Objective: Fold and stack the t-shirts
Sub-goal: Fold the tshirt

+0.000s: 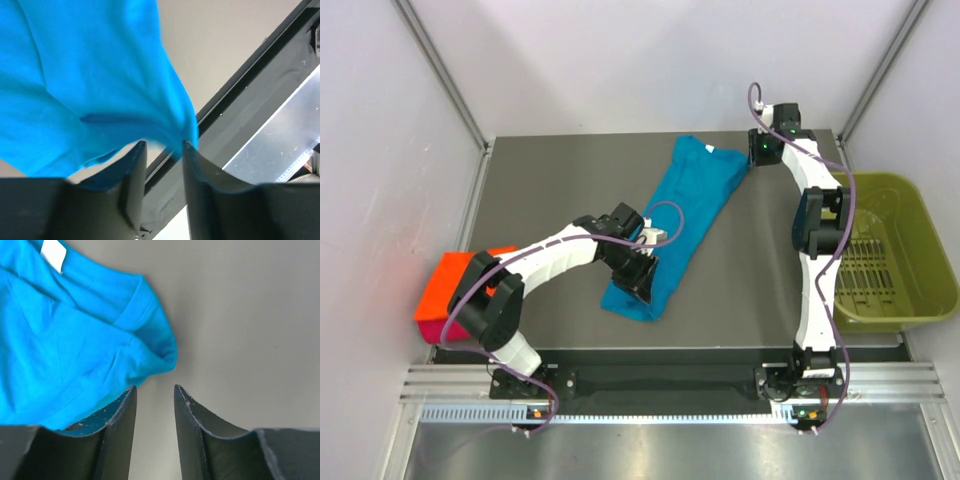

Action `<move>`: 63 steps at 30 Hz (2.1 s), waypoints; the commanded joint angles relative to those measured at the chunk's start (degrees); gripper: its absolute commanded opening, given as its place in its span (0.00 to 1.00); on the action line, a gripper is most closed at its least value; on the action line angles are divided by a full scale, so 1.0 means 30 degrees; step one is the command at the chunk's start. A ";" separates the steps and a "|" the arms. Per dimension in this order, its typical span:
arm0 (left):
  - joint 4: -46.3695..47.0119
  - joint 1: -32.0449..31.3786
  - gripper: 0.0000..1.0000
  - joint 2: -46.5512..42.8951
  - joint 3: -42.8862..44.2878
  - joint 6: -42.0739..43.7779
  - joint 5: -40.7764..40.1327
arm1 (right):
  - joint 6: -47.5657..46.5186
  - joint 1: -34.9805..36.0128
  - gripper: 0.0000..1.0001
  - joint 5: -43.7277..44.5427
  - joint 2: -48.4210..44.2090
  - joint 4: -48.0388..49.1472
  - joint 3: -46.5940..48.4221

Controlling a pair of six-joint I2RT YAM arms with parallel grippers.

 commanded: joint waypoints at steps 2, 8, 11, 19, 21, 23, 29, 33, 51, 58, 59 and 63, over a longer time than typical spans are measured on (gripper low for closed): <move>0.0134 -0.0123 0.65 -0.1004 0.0189 0.0273 0.0656 | 0.1053 -0.0076 0.38 -0.1348 -0.2342 -0.0370 -0.0342; -0.0452 -0.0094 0.70 -0.1825 0.0452 0.0625 -0.0162 | 0.1817 0.0276 0.40 -0.2555 -0.3631 -0.0547 -0.2304; -0.0044 -0.0036 0.70 -0.1475 0.1387 0.1296 -0.1829 | 0.2666 0.0334 0.40 -0.3137 -0.3720 -0.0283 -0.2542; 0.0457 0.2656 0.68 0.2684 0.4929 0.2501 -0.4618 | 0.3808 0.1184 0.40 -0.3464 -0.2081 0.0360 -0.1752; 0.0456 0.3592 0.68 0.3241 0.5314 0.2180 -0.4938 | 0.4072 0.1272 0.40 -0.3260 -0.1760 0.0507 -0.1722; 0.0456 0.4093 0.68 0.3331 0.5521 0.2177 -0.5465 | 0.3957 0.1389 0.40 -0.2618 -0.1699 0.0450 -0.1693; -0.0158 0.6086 0.67 0.3565 0.5228 0.1855 -0.4591 | 0.4366 0.1390 0.40 -0.1416 -0.2079 0.0128 -0.2044; -0.1211 0.6234 0.66 0.4472 0.5432 0.1886 -0.3068 | 0.4221 0.1390 0.41 -0.1004 -0.2343 -0.0048 -0.2191; -0.2767 0.6761 0.47 0.7110 0.4614 0.1006 -0.0604 | 0.4190 0.0774 0.42 0.0315 0.0409 0.0302 -0.0610; -0.2621 0.6732 0.00 0.6966 0.4204 0.1065 -0.0779 | 0.4483 0.0745 0.23 0.0228 0.1728 0.0566 0.1380; -0.2591 0.6732 0.00 0.6877 0.4116 0.1035 -0.0838 | 0.4541 0.0745 0.21 0.0285 0.1845 0.0799 0.1558; -0.2298 0.6674 0.00 0.6438 0.3531 0.0860 -0.0780 | 0.4717 0.0687 0.16 0.0082 0.2519 0.1063 0.3021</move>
